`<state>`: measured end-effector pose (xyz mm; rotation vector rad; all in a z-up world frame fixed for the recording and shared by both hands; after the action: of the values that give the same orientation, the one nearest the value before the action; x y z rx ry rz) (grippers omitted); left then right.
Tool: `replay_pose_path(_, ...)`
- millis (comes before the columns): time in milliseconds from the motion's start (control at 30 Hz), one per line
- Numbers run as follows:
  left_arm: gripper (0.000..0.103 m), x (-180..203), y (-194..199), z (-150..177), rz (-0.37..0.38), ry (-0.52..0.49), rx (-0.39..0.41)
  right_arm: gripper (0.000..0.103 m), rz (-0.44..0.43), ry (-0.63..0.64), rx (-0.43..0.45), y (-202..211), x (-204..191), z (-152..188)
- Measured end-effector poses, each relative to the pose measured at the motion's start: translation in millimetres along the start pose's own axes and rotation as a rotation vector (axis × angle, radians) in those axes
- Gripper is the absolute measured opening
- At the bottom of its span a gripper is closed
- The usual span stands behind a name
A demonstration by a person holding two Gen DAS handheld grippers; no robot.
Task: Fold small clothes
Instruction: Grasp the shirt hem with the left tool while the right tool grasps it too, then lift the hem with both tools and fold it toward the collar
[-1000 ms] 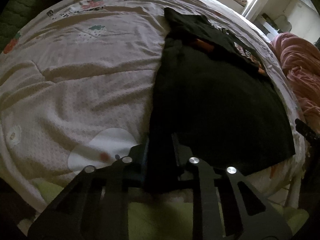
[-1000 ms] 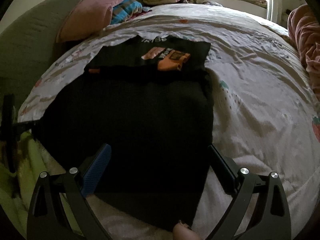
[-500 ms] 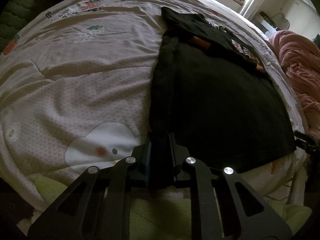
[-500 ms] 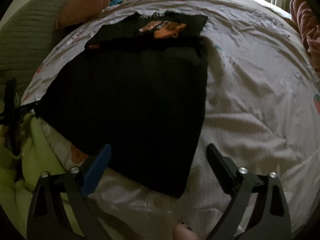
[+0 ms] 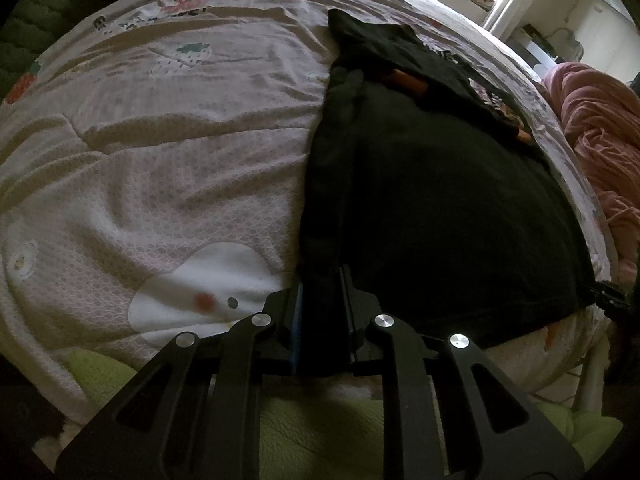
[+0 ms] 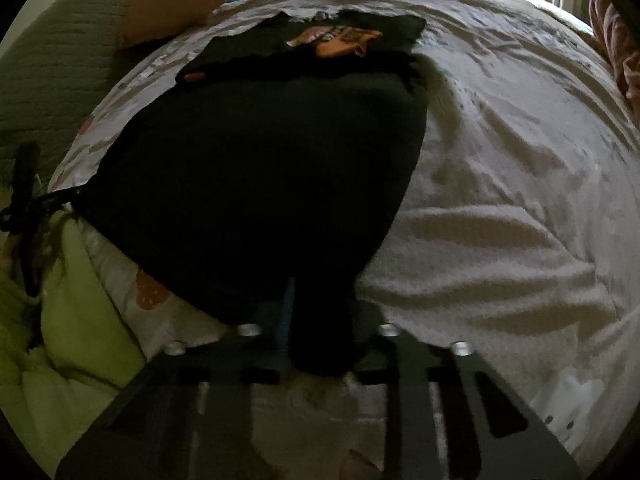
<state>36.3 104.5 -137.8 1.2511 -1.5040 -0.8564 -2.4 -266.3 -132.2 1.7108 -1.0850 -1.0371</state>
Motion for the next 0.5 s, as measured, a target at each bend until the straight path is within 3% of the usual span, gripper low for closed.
replay_pose_path(233, 0.003, 0.7, 12.3, -4.4, 0.004, 0.012, 0.047, 0.008, -0.099, -0.001, 0.119, 29.2, -7.3, -19.4)
replay_pose_path(500, 0.003, 5.6, 37.9, -19.7, 0.033, 0.023, 0.122, 0.008, -0.127, 0.027, 0.285, 74.8, -11.3, -51.0)
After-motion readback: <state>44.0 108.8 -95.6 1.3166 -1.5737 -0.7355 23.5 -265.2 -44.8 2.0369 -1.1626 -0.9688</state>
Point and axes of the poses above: each gripper's, at about its wrist camera, not at the fingertips, and y roughly against the way its jaws point, x to its right, z to its underside, the point moved 8 cm from there along -y, roughly the way its jaws point, and after that the axes turned 9 degrees about -x, right-handed, at the moved point
